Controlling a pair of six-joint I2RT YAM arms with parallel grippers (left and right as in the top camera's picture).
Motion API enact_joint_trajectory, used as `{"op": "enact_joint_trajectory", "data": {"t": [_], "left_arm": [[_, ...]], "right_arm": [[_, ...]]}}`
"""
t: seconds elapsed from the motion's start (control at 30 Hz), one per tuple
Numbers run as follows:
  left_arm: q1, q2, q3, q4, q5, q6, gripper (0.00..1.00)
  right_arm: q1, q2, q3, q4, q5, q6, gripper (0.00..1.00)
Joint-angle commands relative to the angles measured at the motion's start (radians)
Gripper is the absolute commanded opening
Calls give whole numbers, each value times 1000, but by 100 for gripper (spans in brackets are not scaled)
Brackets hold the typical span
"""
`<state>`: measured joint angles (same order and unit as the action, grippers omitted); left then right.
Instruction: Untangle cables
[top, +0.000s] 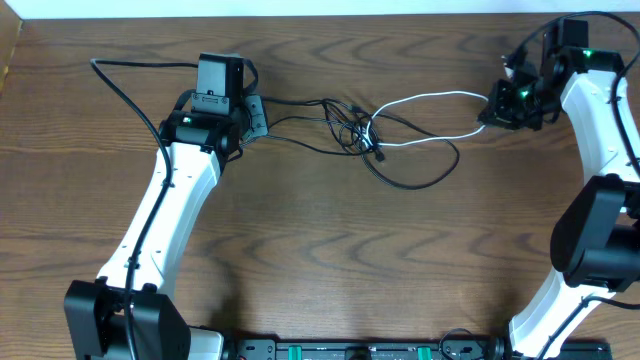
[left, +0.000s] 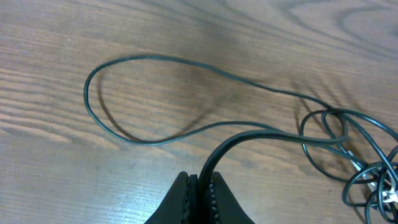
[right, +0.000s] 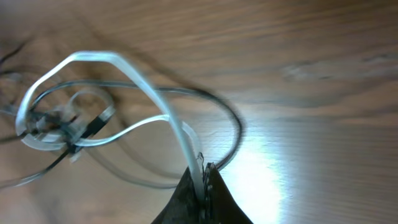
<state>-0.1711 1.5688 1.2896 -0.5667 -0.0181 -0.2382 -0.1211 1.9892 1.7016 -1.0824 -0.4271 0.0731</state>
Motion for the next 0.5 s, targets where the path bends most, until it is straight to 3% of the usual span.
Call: {"op": "enact_joint_trajectory", "data": {"t": [0.0,0.17,0.47], "left_arm": [[6,-26,6,-9,-16,10,7],[6,-26,6,-9,-16,10,7],[6,-24,6,-14,-17,10,7]], "right_arm": [[30,-53,109,-39,-162,-105,1],[97,-159,310,-109,-287,-213,1],[121,-330,554,-44,-282,-147,1]]}}
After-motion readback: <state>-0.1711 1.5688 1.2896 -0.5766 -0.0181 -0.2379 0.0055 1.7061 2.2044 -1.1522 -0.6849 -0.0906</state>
